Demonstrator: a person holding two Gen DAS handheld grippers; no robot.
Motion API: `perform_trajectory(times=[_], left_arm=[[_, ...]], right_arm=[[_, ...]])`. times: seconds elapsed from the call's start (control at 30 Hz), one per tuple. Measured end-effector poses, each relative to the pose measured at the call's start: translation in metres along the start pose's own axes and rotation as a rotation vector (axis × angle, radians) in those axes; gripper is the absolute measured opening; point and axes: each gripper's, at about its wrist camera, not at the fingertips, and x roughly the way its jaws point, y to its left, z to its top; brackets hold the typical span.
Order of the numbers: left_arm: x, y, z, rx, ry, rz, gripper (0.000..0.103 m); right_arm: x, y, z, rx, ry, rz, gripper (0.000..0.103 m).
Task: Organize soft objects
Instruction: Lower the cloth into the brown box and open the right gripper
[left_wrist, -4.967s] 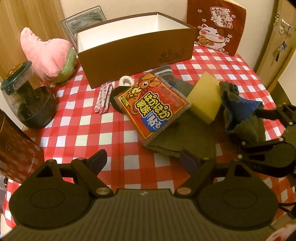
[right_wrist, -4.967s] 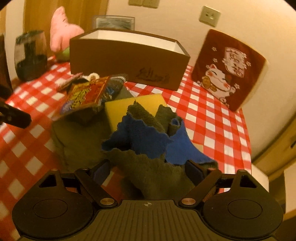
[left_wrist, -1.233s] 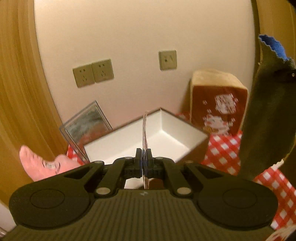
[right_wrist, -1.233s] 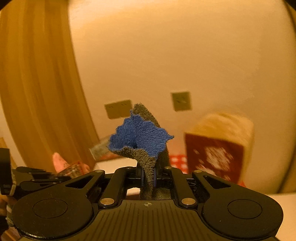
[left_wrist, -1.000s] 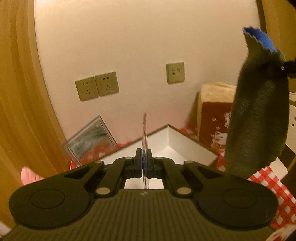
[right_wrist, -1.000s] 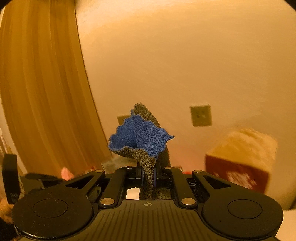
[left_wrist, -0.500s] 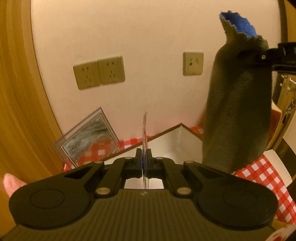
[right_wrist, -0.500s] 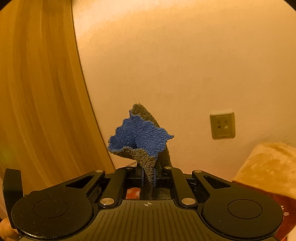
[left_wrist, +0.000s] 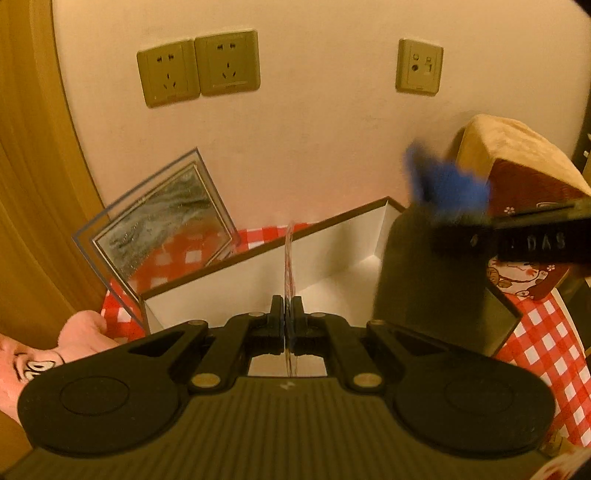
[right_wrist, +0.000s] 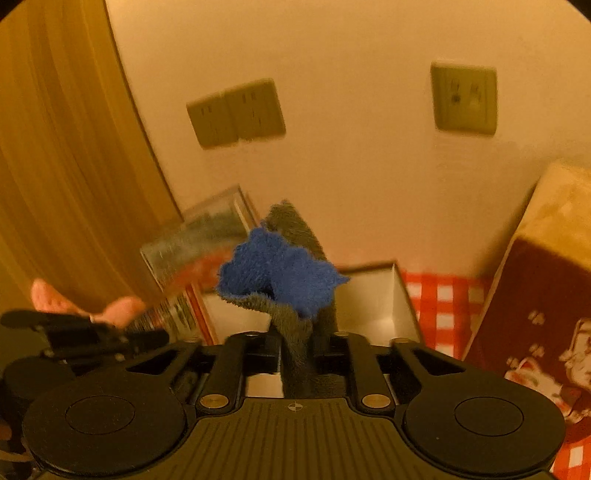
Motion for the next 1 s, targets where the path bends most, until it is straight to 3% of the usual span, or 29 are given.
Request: perform_trajectory(times=[0.03, 0.1, 0.33, 0.53, 1.0], left_arm=[[0.003, 0.001, 0.0, -0.002, 0.006, -0.003, 0.003], [0.007, 0.002, -0.003, -0.006, 0.017, -0.007, 0.003], [0.022, 0.006, -0.007, -0.016, 0.06, -0.033, 0.004], [0.021, 0.006, -0.005, -0.012, 0.063, -0.037, 0.018], [-0.011, 0.008, -0.011, -0.041, 0.057, -0.029, 0.027]], right_arm=[[0.004, -0.003, -0.003, 0.014, 0.014, 0.003, 0.049], [0.01, -0.009, -0.006, 0.027, 0.02, -0.005, 0.059], [0.011, -0.014, -0.018, 0.05, 0.057, -0.02, 0.059], [0.002, -0.012, -0.023, 0.052, 0.069, -0.026, 0.06], [-0.035, -0.004, -0.043, 0.064, 0.061, -0.022, 0.06]])
